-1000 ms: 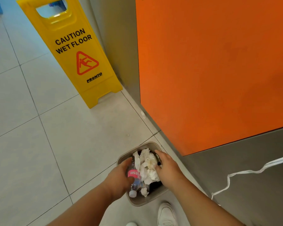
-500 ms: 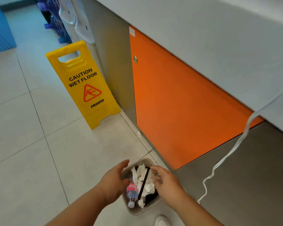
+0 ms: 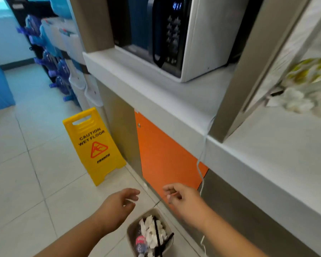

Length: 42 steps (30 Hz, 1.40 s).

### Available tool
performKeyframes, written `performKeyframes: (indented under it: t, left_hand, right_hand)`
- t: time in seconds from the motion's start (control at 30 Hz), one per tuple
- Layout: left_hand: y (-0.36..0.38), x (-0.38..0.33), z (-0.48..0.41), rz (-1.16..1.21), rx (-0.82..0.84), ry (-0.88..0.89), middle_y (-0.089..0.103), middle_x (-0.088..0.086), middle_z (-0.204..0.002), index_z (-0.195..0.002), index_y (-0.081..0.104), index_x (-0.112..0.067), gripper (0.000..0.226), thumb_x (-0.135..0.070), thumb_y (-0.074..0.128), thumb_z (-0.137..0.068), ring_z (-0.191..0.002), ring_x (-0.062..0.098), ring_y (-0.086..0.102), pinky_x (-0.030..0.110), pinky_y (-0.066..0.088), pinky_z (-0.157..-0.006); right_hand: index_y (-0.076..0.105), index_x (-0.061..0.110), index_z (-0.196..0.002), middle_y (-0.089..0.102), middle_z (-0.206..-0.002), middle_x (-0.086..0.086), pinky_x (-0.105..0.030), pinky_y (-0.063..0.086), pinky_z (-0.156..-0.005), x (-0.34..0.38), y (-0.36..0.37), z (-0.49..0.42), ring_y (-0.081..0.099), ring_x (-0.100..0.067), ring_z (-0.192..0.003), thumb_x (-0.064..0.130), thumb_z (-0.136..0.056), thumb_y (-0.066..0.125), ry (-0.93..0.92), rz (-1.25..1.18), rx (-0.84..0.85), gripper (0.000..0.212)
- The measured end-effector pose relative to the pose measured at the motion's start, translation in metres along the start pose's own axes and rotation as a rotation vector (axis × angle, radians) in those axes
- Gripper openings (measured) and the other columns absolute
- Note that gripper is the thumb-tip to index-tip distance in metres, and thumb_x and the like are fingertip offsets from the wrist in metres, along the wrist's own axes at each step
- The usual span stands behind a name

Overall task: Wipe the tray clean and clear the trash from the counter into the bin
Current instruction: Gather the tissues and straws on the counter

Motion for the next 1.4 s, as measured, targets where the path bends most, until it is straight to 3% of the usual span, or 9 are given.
performKeyframes:
  t: [0.1, 0.23, 0.37, 0.53, 0.77, 0.93, 1.13, 1.27, 1.4]
  left_hand:
    - [-0.018, -0.036, 0.017, 0.019, 0.02, 0.065, 0.066, -0.013, -0.101, -0.105, 0.057, -0.039, 0.032, -0.011, 0.051, -0.091, -0.089, 0.0, 0.062, 0.008, 0.045, -0.075]
    - [-0.028, -0.094, 0.032, 0.052, 0.035, 0.207, 0.069, -0.016, -0.093, -0.101, 0.061, -0.037, 0.032, -0.007, 0.053, -0.09, -0.089, -0.003, 0.061, 0.015, 0.048, -0.083]
    - [-0.025, -0.147, 0.037, 0.109, 0.06, 0.295, 0.071, -0.008, -0.093, -0.1, 0.062, -0.036, 0.031, -0.007, 0.056, -0.09, -0.091, 0.012, 0.064, 0.02, 0.048, -0.082]
    - [-0.009, -0.221, 0.026, 0.127, 0.085, 0.397, 0.068, -0.022, -0.095, -0.099, 0.063, -0.035, 0.032, -0.006, 0.054, -0.09, -0.089, 0.011, 0.066, 0.027, 0.05, -0.088]
    - [0.04, -0.323, 0.006, 0.175, 0.14, 0.476, 0.07, -0.006, -0.099, -0.105, 0.064, -0.032, 0.028, -0.009, 0.054, -0.092, -0.091, 0.001, 0.065, 0.007, 0.046, -0.077]
    - [0.086, -0.378, -0.016, 0.237, 0.144, 0.455, 0.071, -0.004, -0.097, -0.102, 0.067, -0.03, 0.031, -0.004, 0.053, -0.09, -0.088, 0.005, 0.067, 0.021, 0.049, -0.088]
    - [0.128, -0.419, -0.036, 0.249, 0.162, 0.429, 0.071, -0.003, -0.098, -0.101, 0.067, -0.03, 0.029, -0.007, 0.053, -0.092, -0.092, 0.006, 0.066, 0.019, 0.047, -0.087]
    - [0.145, -0.44, -0.048, 0.209, 0.159, 0.447, 0.071, -0.004, -0.097, -0.101, 0.067, -0.029, 0.027, -0.008, 0.055, -0.091, -0.092, 0.004, 0.066, 0.018, 0.047, -0.088]
    - [0.154, -0.462, -0.06, 0.126, 0.123, 0.482, 0.071, -0.01, -0.097, -0.102, 0.065, -0.032, 0.028, -0.009, 0.052, -0.093, -0.09, -0.008, 0.06, 0.001, 0.04, -0.075]
  right_hand:
    - [0.063, 0.04, -0.092, 0.067, -0.097, 0.008, -0.026, 0.05, -0.093, 0.038, -0.038, 0.037, 0.063, -0.012, -0.094, 0.011, -0.091, 0.057, -0.044, 0.005, -0.088, 0.03]
    - [0.067, 0.034, -0.093, 0.071, -0.092, 0.006, -0.021, 0.05, -0.083, 0.074, -0.093, 0.09, 0.066, -0.014, -0.088, 0.009, -0.092, 0.057, -0.074, -0.035, -0.222, 0.027]
    - [0.07, 0.033, -0.09, 0.072, -0.087, 0.01, -0.021, 0.05, -0.082, 0.092, -0.151, 0.128, 0.066, -0.009, -0.085, 0.012, -0.091, 0.058, -0.096, -0.036, -0.379, 0.025]
    - [0.069, 0.031, -0.096, 0.071, -0.092, 0.012, -0.03, 0.052, -0.086, 0.086, -0.216, 0.158, 0.067, -0.007, -0.084, 0.015, -0.093, 0.056, -0.085, -0.06, -0.49, 0.021]
    - [0.069, 0.03, -0.097, 0.071, -0.093, 0.011, -0.031, 0.052, -0.082, 0.055, -0.309, 0.166, 0.067, -0.005, -0.082, 0.016, -0.092, 0.056, -0.04, 0.0, -0.486, 0.02]
    - [0.069, 0.031, -0.097, 0.068, -0.097, 0.011, -0.025, 0.05, -0.08, 0.031, -0.384, 0.168, 0.066, -0.007, -0.084, 0.019, -0.091, 0.057, -0.022, 0.03, -0.459, 0.018]
    - [0.069, 0.035, -0.093, 0.07, -0.092, 0.005, -0.022, 0.049, -0.073, -0.01, -0.455, 0.172, 0.066, -0.009, -0.083, 0.023, -0.091, 0.059, 0.033, 0.093, -0.461, 0.015]
    - [0.066, 0.036, -0.092, 0.063, -0.099, 0.013, -0.012, 0.045, -0.069, -0.034, -0.49, 0.165, 0.06, -0.003, -0.082, 0.027, -0.091, 0.06, 0.085, 0.244, -0.459, 0.011]
    - [0.055, 0.044, -0.104, 0.047, -0.122, 0.011, -0.018, 0.041, -0.091, -0.052, -0.524, 0.147, 0.052, -0.007, -0.106, 0.03, -0.09, 0.059, 0.106, 0.535, -0.443, 0.02]
Point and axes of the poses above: each hand's wrist, its own z-axis away from the middle knuckle, its own y-axis out of the palm, x = y × z, the point moved 4 cm from there along -z, towards the middle knuckle
